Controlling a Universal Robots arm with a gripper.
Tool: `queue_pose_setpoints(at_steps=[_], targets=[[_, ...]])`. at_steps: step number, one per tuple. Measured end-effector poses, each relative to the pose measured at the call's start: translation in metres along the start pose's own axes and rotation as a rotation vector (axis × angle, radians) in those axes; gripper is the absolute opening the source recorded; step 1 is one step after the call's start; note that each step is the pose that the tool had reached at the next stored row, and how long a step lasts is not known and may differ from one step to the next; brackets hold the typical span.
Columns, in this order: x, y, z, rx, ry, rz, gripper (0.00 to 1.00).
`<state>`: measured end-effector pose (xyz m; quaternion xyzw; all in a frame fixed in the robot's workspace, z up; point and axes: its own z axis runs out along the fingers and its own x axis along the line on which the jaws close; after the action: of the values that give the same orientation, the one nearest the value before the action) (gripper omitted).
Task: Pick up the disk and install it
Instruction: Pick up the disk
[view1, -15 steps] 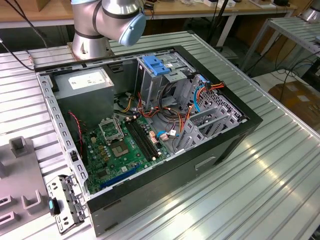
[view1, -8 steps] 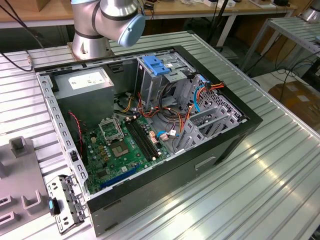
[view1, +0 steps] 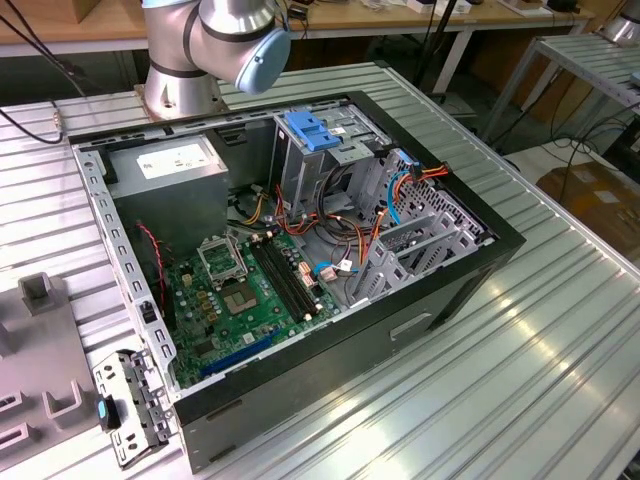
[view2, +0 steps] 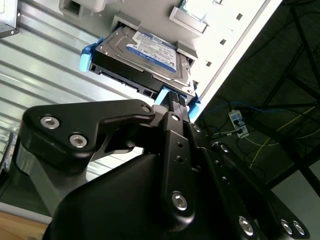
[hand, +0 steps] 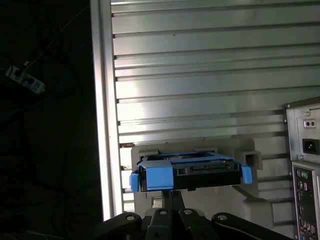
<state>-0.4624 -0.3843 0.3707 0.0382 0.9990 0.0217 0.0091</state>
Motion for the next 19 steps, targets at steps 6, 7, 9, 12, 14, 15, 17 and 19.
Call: queue_pose_setpoints(at_steps=[6, 7, 9, 12, 14, 15, 17, 19], targets=[[0.0002, 0.0000, 0.0003, -0.0001, 0.0001, 0.000, 0.11], [0.0002, 0.0000, 0.0002, 0.0000, 0.0002, 0.000, 0.11], [0.0004, 0.0000, 0.0003, -0.0006, 0.0019, -0.036, 0.11], [0.0003, 0.0000, 0.0003, -0.0025, 0.0069, -0.152, 0.11], [0.0003, 0.0000, 0.0004, -0.0031, 0.0090, -0.199, 0.11], [0.0003, 0.0000, 0.0005, -0.0031, 0.0098, -0.218, 0.11], [0.0003, 0.0000, 0.0007, -0.0034, 0.0122, -0.273, 0.11], [0.0003, 0.0000, 0.0009, -0.0043, 0.0149, -0.338, 0.11]])
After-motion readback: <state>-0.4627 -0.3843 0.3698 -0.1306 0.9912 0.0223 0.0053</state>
